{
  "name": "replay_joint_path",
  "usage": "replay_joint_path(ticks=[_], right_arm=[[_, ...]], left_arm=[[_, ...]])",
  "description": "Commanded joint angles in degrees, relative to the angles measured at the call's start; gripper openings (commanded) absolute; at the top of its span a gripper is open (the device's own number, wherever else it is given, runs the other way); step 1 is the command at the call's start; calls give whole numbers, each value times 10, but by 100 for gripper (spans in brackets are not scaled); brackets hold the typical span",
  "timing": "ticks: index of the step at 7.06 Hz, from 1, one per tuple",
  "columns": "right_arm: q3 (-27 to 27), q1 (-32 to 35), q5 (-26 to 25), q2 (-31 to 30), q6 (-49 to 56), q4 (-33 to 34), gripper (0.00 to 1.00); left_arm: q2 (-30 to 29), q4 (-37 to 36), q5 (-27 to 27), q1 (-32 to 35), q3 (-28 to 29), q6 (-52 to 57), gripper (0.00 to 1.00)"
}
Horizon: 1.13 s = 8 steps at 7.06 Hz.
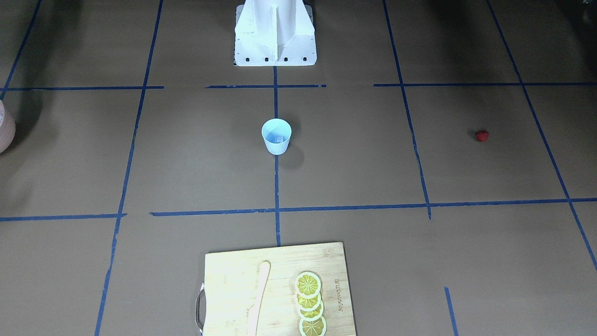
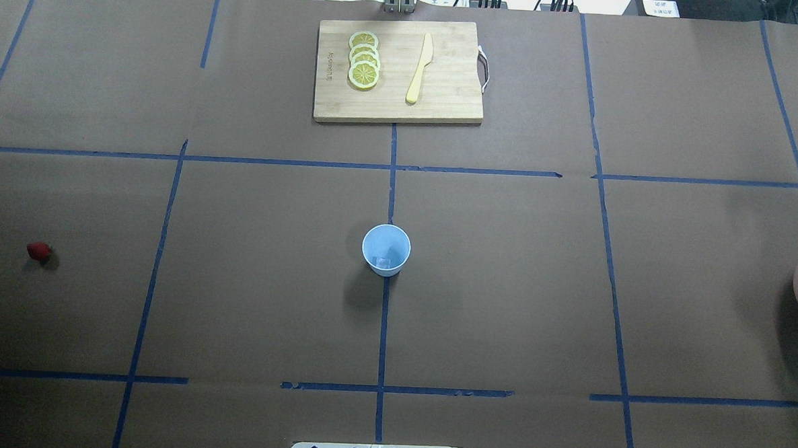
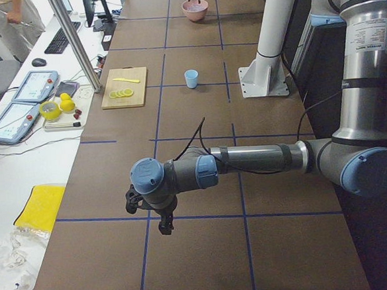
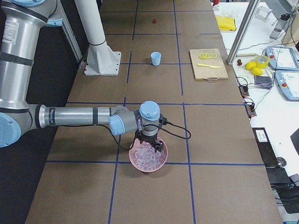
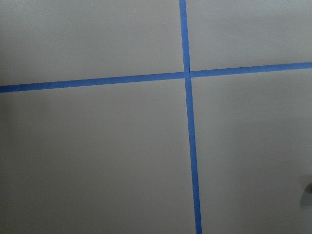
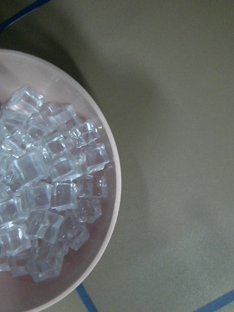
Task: Put ice and strawberries in cup
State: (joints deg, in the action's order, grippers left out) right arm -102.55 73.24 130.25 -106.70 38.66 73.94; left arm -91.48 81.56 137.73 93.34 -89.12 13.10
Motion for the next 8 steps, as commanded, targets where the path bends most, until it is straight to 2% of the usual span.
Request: replay_joint_path(ticks=[1,3,8], right_arm=[[10,-27,-2,1,-2,-38,92],[10,-31,-3,-17,18,-67,92],[31,-31,-4,-18,50,-69,89]], left_arm=[[1,0,0,0,0,0,100],[2,-1,0,0,2,0,100],[6,0,0,0,3,0,100]])
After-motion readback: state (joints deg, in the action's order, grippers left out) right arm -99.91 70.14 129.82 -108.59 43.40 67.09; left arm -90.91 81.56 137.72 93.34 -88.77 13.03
